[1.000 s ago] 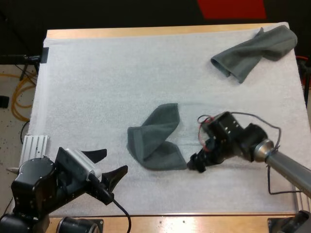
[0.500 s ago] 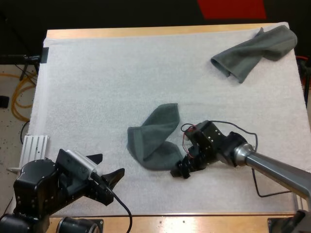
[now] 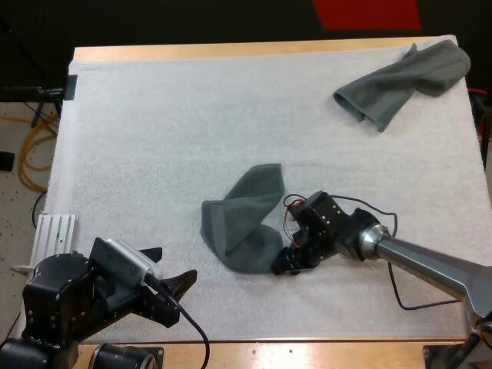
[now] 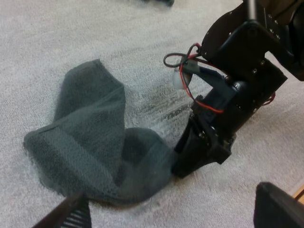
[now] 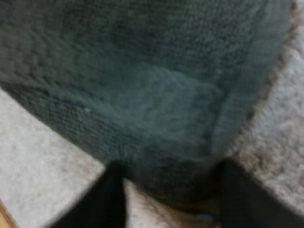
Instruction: Pick towel from pile fold and stack
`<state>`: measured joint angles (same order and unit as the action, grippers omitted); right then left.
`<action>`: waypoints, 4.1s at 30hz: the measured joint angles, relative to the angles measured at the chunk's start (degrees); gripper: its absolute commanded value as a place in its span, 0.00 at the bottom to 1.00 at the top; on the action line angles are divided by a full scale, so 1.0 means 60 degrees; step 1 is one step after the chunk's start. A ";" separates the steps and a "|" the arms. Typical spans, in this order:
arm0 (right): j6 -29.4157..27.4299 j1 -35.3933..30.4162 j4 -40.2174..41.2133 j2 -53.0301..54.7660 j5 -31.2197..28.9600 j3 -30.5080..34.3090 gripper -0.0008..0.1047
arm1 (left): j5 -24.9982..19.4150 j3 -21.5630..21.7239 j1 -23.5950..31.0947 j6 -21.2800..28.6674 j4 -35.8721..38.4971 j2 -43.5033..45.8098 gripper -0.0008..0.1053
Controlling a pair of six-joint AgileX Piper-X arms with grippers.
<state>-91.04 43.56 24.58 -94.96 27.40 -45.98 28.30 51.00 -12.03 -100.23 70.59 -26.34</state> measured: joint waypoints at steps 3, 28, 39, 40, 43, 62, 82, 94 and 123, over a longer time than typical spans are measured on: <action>-0.0013 0.0000 0.0169 0.0017 -0.0451 0.0000 0.01 | 0.0000 0.0000 0.0000 0.0000 0.0000 0.0000 0.65; 0.0966 0.0000 0.3771 0.1871 -0.6412 0.0931 0.01 | 0.1256 -0.1562 0.0000 0.0000 -0.2792 -0.3484 0.65; 0.1030 0.0000 0.3773 0.1871 -0.6190 0.1010 0.01 | 0.0430 -0.1562 -0.2192 0.0199 -0.4602 -0.6834 0.64; 0.1030 0.0000 0.3773 0.1871 -0.6190 0.1010 0.01 | 0.0214 -0.1562 -0.2473 0.0168 -0.4717 -0.7139 0.64; 0.1030 0.0000 0.3773 0.1871 -0.6190 0.1010 0.01 | -0.0819 -0.1444 -0.3349 -0.0091 -0.5079 -0.8591 0.64; 0.0893 0.0000 0.3773 0.1871 -0.6190 0.1010 0.01 | -0.1875 -0.0680 -0.3443 -0.0299 -0.5164 -1.0636 0.44; 0.0397 0.0000 0.3921 0.3934 -0.6903 0.0436 0.01 | -0.1461 0.0222 -0.3424 -0.0883 -0.3201 -0.7814 0.01; -0.0102 0.0000 0.4505 0.6111 -0.7743 -0.2243 0.01 | -0.0737 0.2818 -0.3424 -0.1863 -0.2099 -0.6227 0.01; 0.1018 0.0000 0.7724 0.5497 -0.4960 -0.2176 0.01 | -0.3126 0.1718 -0.4773 -0.2007 -0.0362 -0.5978 0.01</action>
<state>-84.93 43.56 70.92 -61.98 -2.36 -59.03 9.54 61.30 -40.66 -112.27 68.42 -62.21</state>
